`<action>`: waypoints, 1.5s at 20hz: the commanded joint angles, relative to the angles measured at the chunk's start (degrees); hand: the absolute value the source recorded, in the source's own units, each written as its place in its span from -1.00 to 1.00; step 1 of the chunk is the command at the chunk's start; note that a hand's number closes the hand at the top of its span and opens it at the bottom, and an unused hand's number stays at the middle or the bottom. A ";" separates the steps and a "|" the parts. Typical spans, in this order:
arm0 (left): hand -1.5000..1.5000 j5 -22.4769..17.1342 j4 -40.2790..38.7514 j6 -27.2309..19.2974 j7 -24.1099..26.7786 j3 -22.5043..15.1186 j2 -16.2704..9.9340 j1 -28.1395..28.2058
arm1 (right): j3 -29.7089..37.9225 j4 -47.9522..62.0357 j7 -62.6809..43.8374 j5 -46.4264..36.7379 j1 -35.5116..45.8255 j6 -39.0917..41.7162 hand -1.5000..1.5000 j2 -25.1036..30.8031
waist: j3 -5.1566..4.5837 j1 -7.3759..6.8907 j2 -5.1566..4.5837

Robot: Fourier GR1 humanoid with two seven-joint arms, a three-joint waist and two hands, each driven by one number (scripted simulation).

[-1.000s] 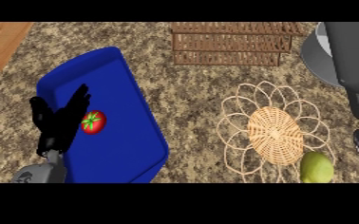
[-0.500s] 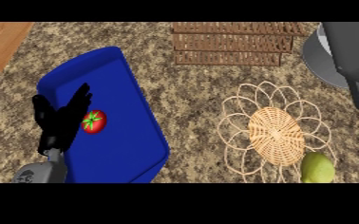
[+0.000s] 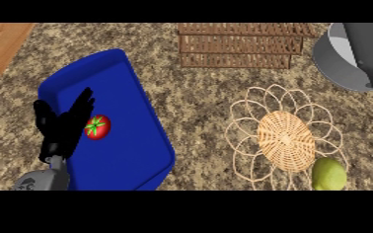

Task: Pick the squash from the placemat and place it in the tiered shelf

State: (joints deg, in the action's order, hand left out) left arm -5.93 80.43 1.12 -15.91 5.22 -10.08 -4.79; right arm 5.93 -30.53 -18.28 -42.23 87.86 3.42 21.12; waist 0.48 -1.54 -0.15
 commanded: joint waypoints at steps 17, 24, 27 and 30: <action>0.00 -0.06 -2.17 0.35 -2.39 -0.11 0.83 1.56 | 20.63 1.14 -2.71 16.92 4.96 -17.40 -1.00 -0.51 | -0.52 0.00 -0.39; 0.00 0.46 -0.21 0.33 -1.16 -0.27 1.03 4.92 | 20.85 -0.21 -1.99 13.85 0.23 -25.03 -1.00 7.41 | -0.49 0.83 0.01; 0.00 0.84 -2.86 -0.62 -1.44 0.18 1.34 1.78 | 22.35 0.70 -3.70 14.05 0.25 -27.76 -1.00 9.99 | -0.52 1.03 -0.28; 0.00 0.77 0.23 -0.73 -2.72 -0.41 1.59 3.02 | 25.14 -0.87 -3.54 16.71 -2.13 -26.61 -1.00 14.08 | -0.45 1.31 0.05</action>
State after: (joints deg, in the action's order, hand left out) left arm -5.27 82.07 0.78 -16.50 5.50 -9.53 -3.47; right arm 28.79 -30.41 -21.81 -27.05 88.10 -22.42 31.16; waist 0.43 -0.71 0.06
